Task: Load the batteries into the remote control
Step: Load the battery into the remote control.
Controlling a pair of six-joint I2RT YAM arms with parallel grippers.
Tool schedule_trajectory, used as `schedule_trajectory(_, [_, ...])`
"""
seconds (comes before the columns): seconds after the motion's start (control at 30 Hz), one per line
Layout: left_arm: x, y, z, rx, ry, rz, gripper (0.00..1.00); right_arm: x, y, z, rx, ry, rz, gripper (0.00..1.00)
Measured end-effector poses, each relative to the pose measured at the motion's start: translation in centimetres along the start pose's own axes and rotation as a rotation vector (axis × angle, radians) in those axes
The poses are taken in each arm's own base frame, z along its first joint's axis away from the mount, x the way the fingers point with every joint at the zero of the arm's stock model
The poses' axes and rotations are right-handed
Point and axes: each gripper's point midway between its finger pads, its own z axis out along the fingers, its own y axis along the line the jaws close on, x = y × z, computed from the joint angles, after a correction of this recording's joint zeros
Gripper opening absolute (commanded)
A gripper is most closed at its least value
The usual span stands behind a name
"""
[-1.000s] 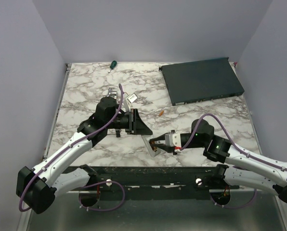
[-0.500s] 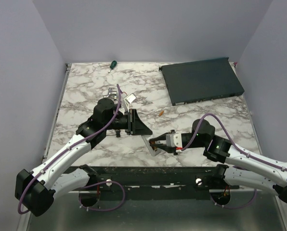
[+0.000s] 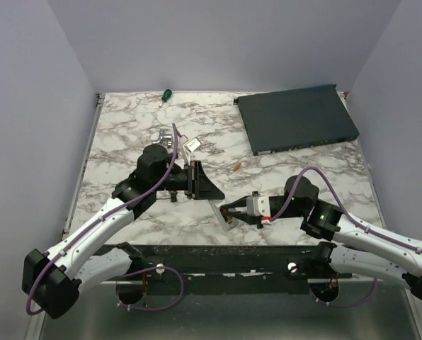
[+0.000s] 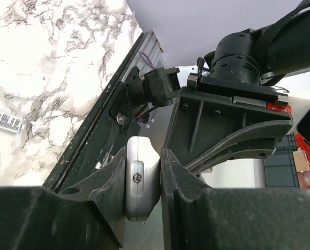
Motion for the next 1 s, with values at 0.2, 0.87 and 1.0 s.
schedule_trajectory(0.2, [0.11, -0.1, -0.07, 0.007, 0.008, 0.0, 0.0, -0.05, 0.15, 0.03, -0.008, -0.004, 0.004, 0.21])
schedule_trajectory(0.87, [0.09, -0.12, -0.32, 0.015, 0.014, -0.003, 0.0, 0.39, 0.32, 0.27, -0.061, 0.044, -0.016, 0.24])
schedule_trajectory(1.0, [-0.02, -0.06, -0.36, 0.013, 0.01, -0.003, 0.0, 0.67, 0.27, 0.26, -0.061, 0.056, -0.031, 0.27])
